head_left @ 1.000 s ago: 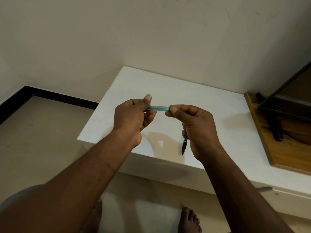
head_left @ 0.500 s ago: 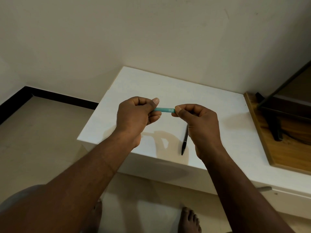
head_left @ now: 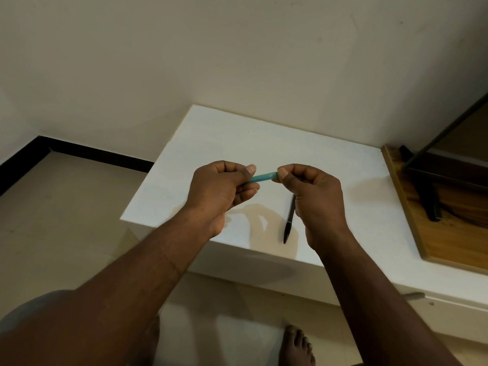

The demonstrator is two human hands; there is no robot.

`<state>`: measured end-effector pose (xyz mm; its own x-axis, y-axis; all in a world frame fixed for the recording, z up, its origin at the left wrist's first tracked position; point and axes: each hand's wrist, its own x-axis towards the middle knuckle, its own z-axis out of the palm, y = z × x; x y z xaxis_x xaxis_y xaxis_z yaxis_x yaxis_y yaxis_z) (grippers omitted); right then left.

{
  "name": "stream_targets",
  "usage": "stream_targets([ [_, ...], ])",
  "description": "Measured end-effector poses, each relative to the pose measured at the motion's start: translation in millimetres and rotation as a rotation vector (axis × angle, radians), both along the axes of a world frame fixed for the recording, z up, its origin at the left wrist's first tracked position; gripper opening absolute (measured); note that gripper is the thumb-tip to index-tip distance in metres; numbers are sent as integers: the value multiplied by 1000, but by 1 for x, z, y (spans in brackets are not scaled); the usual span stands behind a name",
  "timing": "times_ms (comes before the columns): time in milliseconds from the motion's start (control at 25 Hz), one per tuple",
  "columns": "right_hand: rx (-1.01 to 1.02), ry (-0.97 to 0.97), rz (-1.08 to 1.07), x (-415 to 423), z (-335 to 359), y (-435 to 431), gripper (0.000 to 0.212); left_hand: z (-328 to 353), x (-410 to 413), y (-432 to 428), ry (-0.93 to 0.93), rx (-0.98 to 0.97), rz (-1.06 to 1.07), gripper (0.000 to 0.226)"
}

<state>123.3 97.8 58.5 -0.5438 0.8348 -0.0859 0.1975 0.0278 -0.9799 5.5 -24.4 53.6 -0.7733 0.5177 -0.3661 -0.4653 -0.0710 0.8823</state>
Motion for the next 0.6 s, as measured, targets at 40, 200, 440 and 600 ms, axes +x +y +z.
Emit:
stream_targets([
  [40, -10, 2, 6, 0, 0, 0, 7, 0, 0, 0, -2, 0, 1, 14],
  [200, -52, 10, 22, 0, 0, 1, 7, 0, -1, 0, -12, 6, 2, 15],
  [440, -65, 18, 16, 0, -2, 4, 7, 3, 1, -1, 36, -22, -50, 17],
  [600, -21, 28, -22, 0, -1, 9, 6, 6, 2, 0, 289, -117, -212, 12],
])
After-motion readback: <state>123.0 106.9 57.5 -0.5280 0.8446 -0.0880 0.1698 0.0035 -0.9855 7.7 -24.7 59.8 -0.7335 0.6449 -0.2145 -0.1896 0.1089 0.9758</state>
